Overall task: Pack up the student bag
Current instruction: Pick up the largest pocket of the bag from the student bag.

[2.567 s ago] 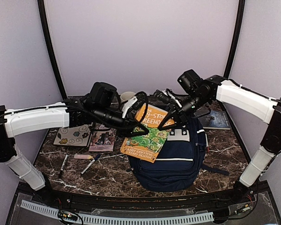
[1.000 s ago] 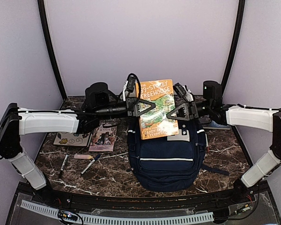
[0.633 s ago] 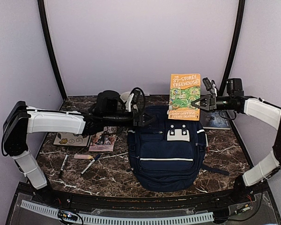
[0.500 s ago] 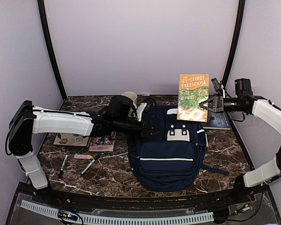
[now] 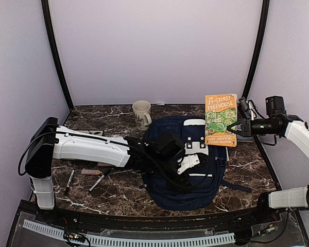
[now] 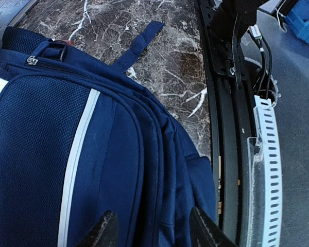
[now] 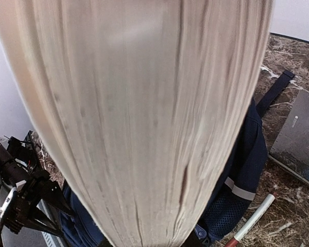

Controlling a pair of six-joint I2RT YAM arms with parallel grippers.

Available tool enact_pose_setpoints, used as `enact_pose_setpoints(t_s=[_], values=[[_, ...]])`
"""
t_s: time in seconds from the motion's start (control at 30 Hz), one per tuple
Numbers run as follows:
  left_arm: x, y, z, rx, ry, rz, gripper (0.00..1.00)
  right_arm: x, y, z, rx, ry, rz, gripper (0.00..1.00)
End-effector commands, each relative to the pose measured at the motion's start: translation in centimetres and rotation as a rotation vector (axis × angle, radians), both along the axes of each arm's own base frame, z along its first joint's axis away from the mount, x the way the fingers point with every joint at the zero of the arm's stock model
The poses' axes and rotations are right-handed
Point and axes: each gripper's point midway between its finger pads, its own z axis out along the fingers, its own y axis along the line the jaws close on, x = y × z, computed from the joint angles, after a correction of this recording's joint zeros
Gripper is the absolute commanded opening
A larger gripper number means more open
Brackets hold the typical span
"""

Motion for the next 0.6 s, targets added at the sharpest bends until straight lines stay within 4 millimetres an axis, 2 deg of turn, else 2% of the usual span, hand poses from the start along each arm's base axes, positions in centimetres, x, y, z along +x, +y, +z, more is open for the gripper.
enact_pose_setpoints(t_s=[0.0,0.17,0.37,0.57], values=[[0.0,-0.3,-1.2,0.068,-0.086,-0.076,0.53,0.9,0.1,1.9,0.012,-0.103,0.019,0.00],[-0.3,-1.1,-2.4,0.102,-0.144,-0.129,0.54,0.9,0.2,1.9,0.017,-0.101,0.020,0.00],[-1.6,-1.6,-2.6,0.102,-0.141,-0.191,0.32,0.8,0.2,1.8,0.019,-0.101,0.019,0.00],[-2.2,-1.4,-3.8,0.136,-0.096,-0.211,0.34,0.7,0.2,1.8,0.022,-0.106,0.017,0.00]])
